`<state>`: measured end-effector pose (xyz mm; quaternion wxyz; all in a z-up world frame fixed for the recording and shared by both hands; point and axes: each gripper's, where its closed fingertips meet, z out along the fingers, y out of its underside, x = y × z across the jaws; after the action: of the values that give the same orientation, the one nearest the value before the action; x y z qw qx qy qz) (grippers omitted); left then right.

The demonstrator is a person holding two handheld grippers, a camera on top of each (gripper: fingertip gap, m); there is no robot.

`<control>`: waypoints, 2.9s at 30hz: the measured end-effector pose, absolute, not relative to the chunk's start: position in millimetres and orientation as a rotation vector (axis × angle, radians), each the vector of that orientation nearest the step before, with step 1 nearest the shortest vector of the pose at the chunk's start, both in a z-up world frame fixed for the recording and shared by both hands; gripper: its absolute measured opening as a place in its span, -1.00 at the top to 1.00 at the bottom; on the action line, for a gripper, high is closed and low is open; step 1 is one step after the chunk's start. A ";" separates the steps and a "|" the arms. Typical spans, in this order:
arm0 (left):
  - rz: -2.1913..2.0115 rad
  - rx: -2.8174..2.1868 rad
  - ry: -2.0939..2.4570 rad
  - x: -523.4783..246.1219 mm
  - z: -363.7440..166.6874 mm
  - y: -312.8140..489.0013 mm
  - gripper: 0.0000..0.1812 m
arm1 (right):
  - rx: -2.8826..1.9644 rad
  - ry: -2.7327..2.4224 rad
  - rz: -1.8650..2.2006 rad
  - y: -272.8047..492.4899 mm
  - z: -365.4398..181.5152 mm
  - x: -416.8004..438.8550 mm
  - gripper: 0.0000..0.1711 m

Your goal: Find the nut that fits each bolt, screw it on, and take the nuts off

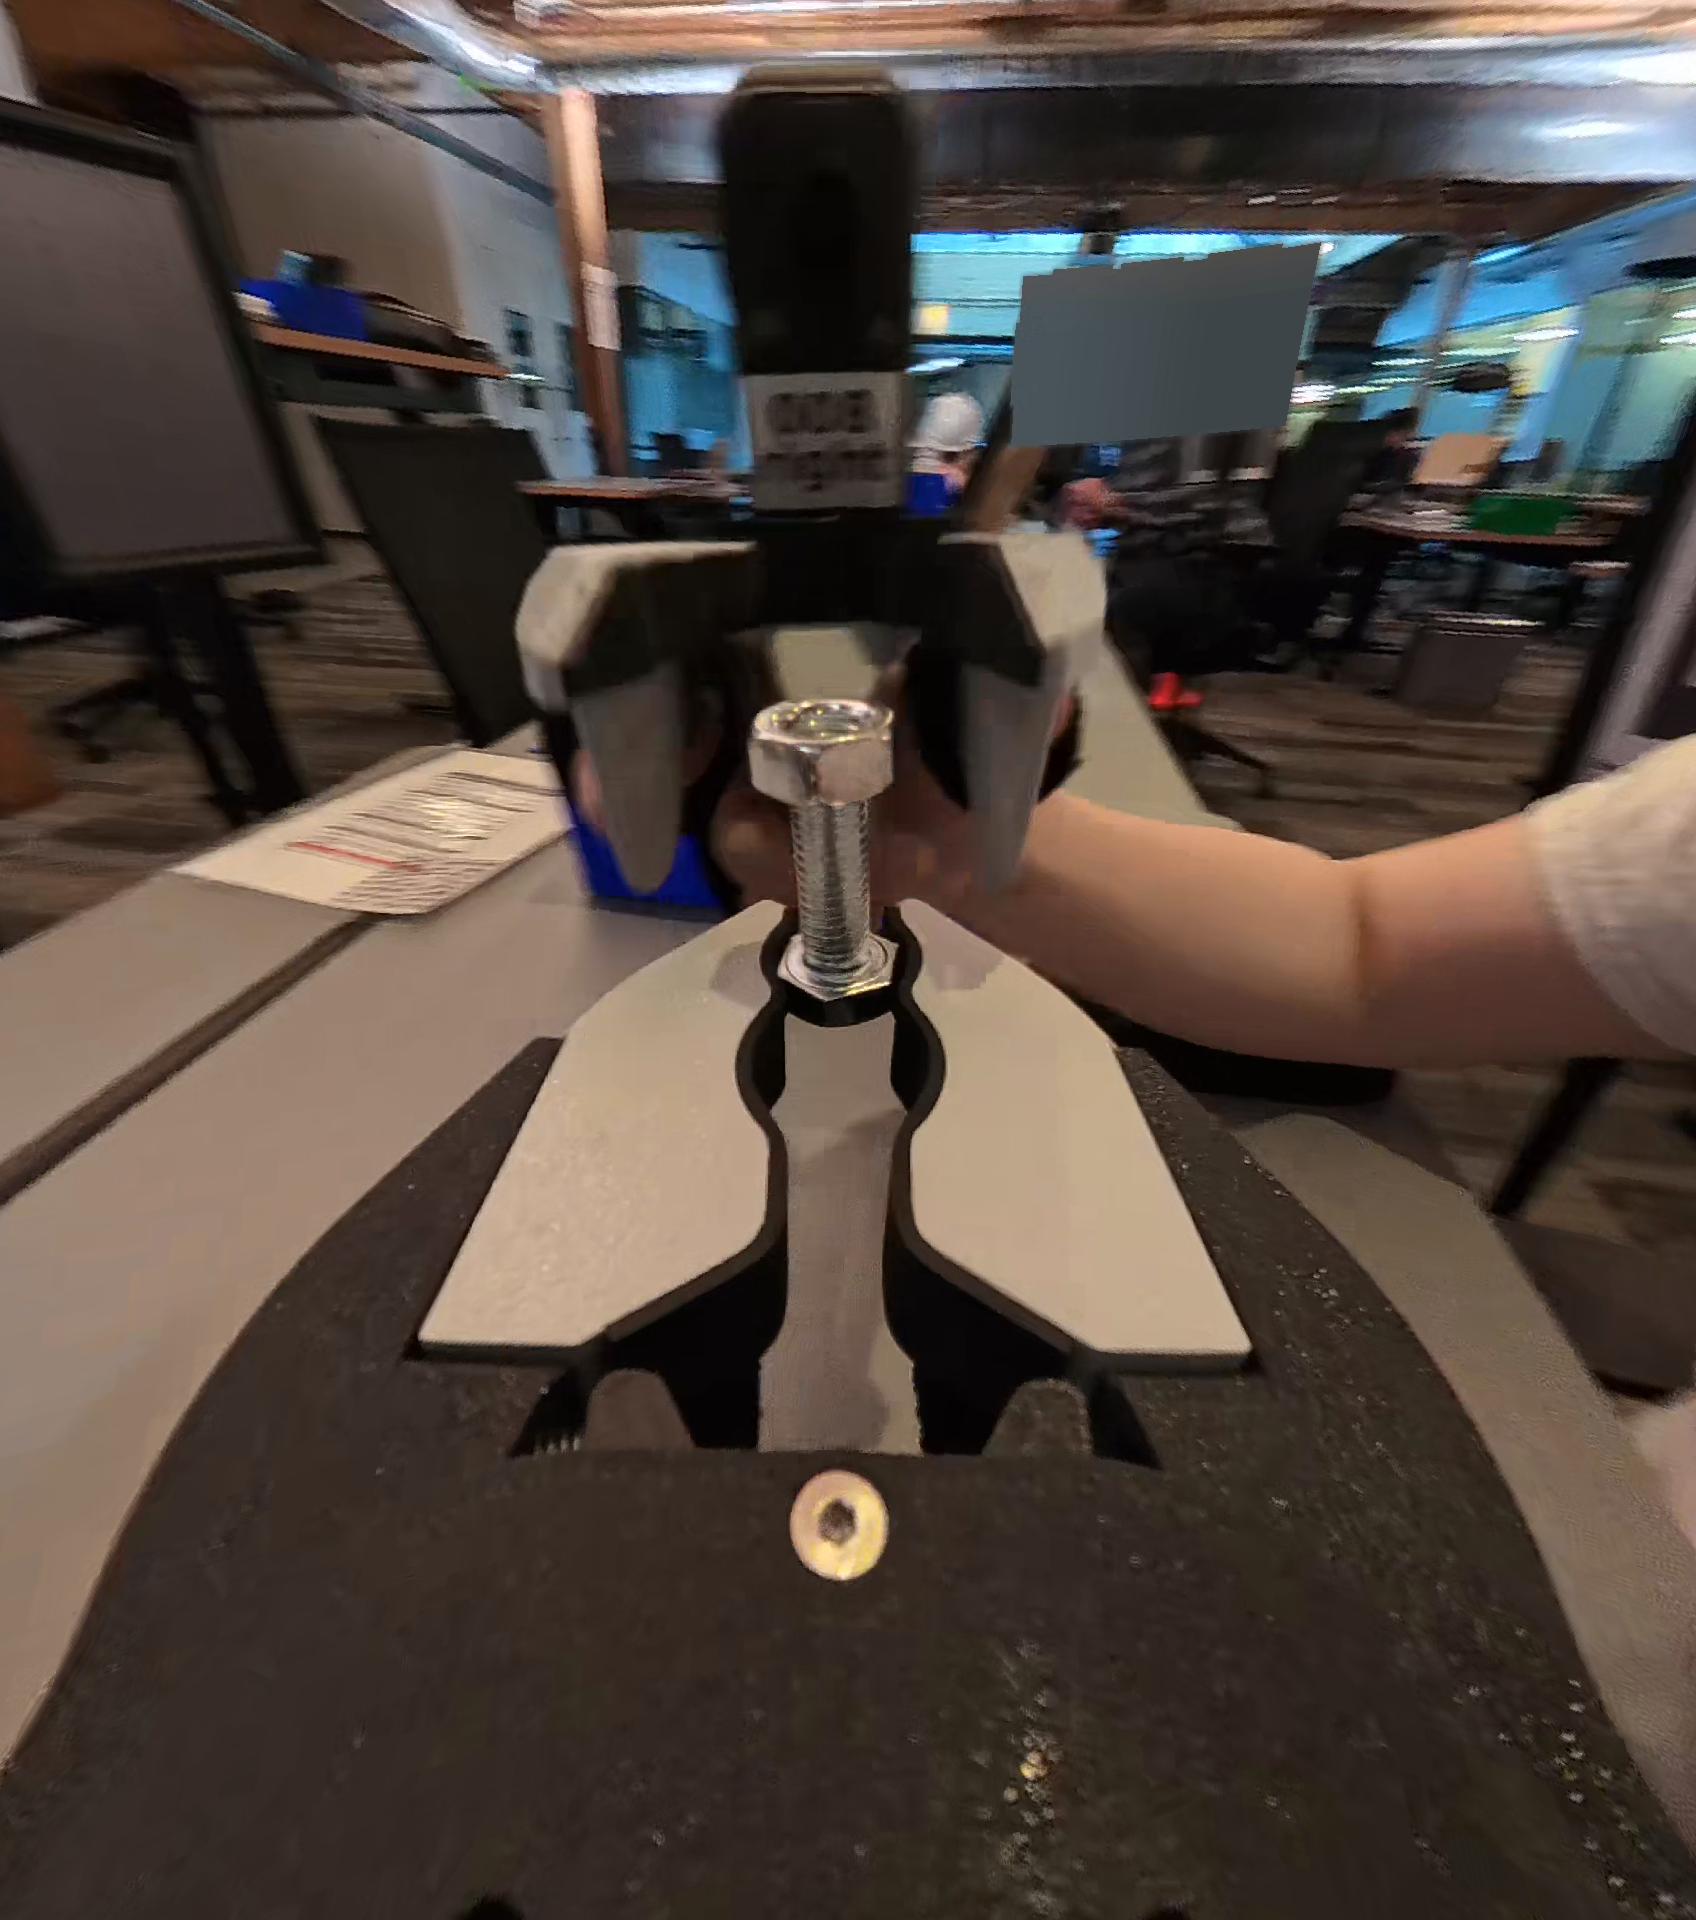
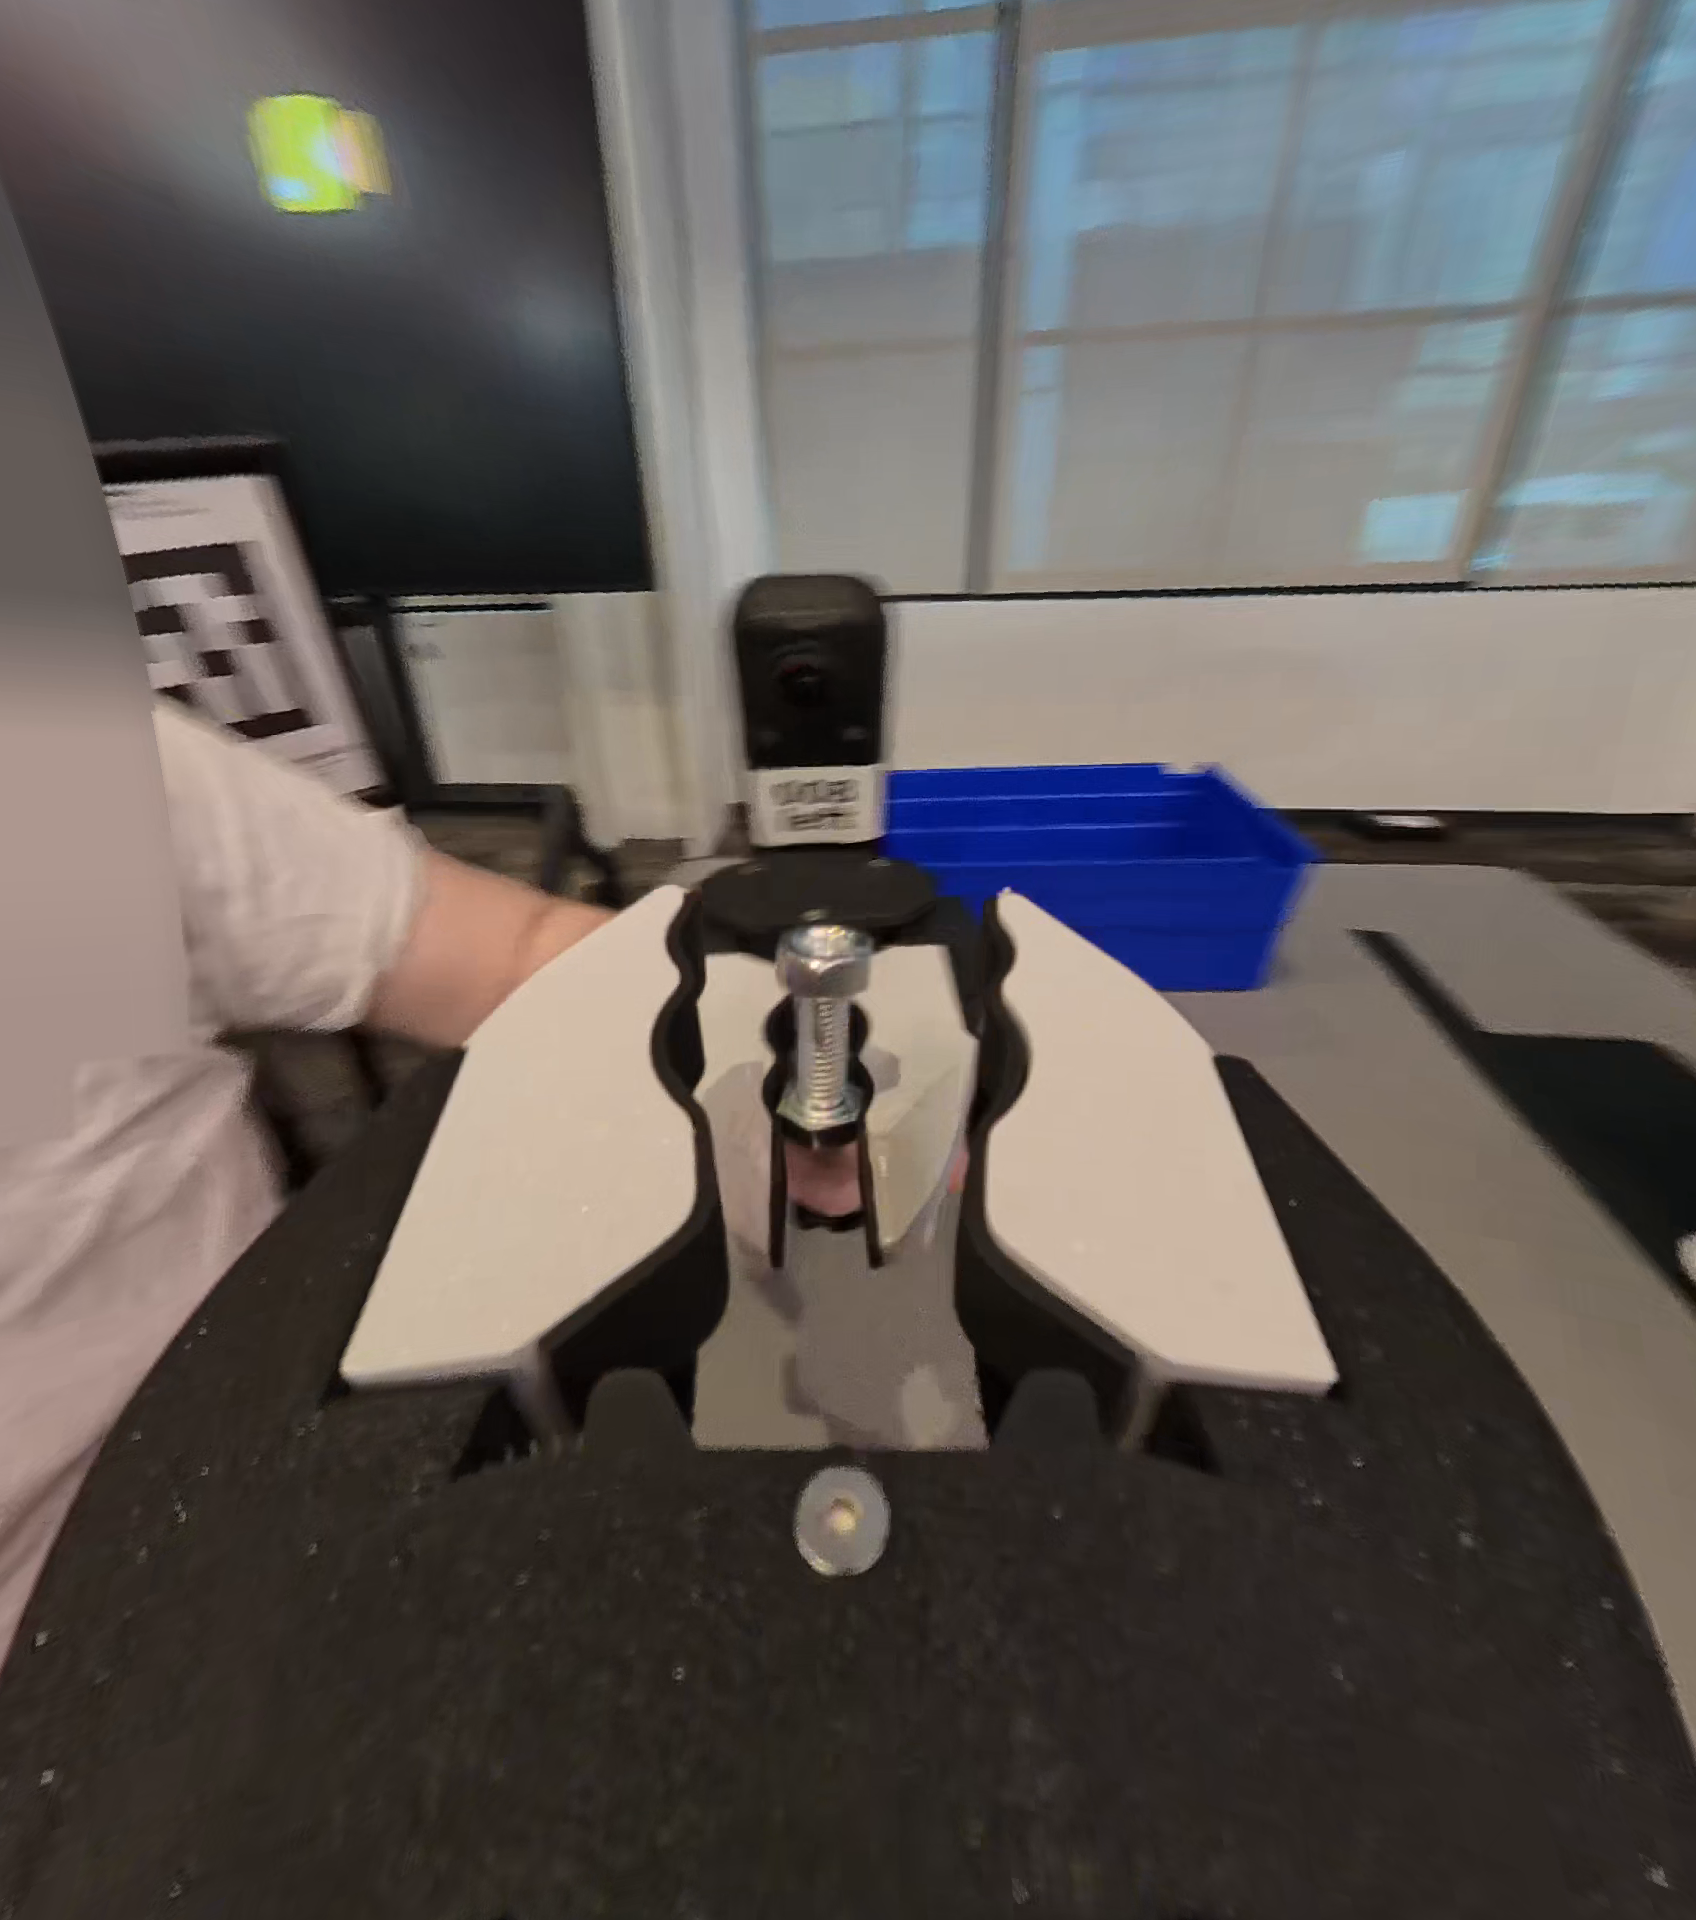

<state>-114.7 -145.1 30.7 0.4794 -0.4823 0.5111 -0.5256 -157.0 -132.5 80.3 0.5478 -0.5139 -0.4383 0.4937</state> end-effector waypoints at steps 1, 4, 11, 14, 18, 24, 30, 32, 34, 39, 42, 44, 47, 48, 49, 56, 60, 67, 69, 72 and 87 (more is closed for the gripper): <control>-1.204 -1.201 1.200 -117.0 30.6 -133.4 0.84 | -1.230 -0.990 1.092 -125.3 84.1 -157.1 0.41; -1.030 -1.256 1.103 -124.3 29.3 -108.8 0.84 | -1.256 -0.898 0.891 -114.1 87.8 -163.8 0.46; -0.911 -1.311 1.024 -131.3 27.9 -92.2 0.84 | -1.332 -0.810 0.447 -93.4 73.5 -167.6 0.59; -0.889 -1.335 0.991 -134.9 27.1 -85.4 0.84 | -1.371 -0.796 0.443 -90.9 67.1 -169.8 0.63; -0.906 -1.345 0.989 -134.9 26.1 -84.3 0.84 | -1.384 -0.786 0.485 -91.3 63.7 -173.9 0.65; -0.939 -1.341 1.026 -132.1 26.1 -89.3 0.84 | -1.400 -0.802 0.530 -91.9 63.9 -171.3 0.80; -1.242 -1.250 1.190 -124.5 36.0 -123.4 0.84 | -1.345 -0.981 0.879 -114.3 73.0 -168.2 0.80; -1.356 -1.204 1.291 -122.3 37.2 -143.8 0.84 | -1.291 -1.063 1.071 -129.8 74.7 -164.1 0.80; -1.471 -1.157 1.390 -121.4 36.9 -165.4 0.84 | -1.223 -1.144 1.258 -147.0 74.9 -159.9 0.80; -1.650 -1.058 1.507 -122.1 35.6 -198.7 0.84 | -1.087 -1.244 1.533 -175.1 73.1 -158.9 0.81; -1.700 -1.039 1.516 -123.5 37.5 -204.0 0.84 | -1.044 -1.252 1.544 -179.1 74.6 -158.5 0.81; -1.724 -1.036 1.514 -123.7 38.3 -205.5 0.84 | -1.028 -1.259 1.517 -179.9 75.1 -158.6 0.81; -1.747 -1.028 1.518 -125.0 39.2 -207.5 0.84 | -1.010 -1.264 1.505 -181.5 75.8 -158.8 0.80; -1.743 -1.030 1.514 -124.9 39.4 -206.6 0.84 | -1.010 -1.257 1.507 -180.8 76.0 -159.1 0.80; -1.723 -1.038 1.503 -124.2 39.2 -203.9 0.84 | -1.023 -1.243 1.508 -178.5 75.9 -159.5 0.80; -1.236 -1.247 1.286 -116.7 24.1 -135.8 0.84 | -1.147 -1.031 1.153 -135.6 86.1 -154.7 0.50; -0.931 -1.320 1.133 -125.5 19.0 -97.1 0.84 | -1.226 -0.899 0.692 -104.9 87.2 -153.0 0.53; -0.701 -1.343 1.029 -137.0 20.0 -76.8 0.84 | -1.349 -0.760 0.452 -90.4 67.0 -171.1 0.56; -0.678 -1.342 1.026 -137.4 20.1 -76.4 0.84 | -1.368 -0.709 0.442 -87.9 64.0 -170.6 0.63; -0.684 -1.335 1.036 -135.6 20.6 -79.7 0.84 | -1.399 -0.684 0.423 -83.5 58.6 -168.6 0.65; -1.367 -1.203 1.455 -119.6 22.1 -157.4 0.84 | -1.174 -1.177 1.142 -141.8 63.9 -159.4 0.78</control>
<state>-119.6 -157.4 22.1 0.3945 -0.4743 0.5735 -0.5389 -159.4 -141.8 63.9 0.5331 -0.4926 -0.4936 0.4792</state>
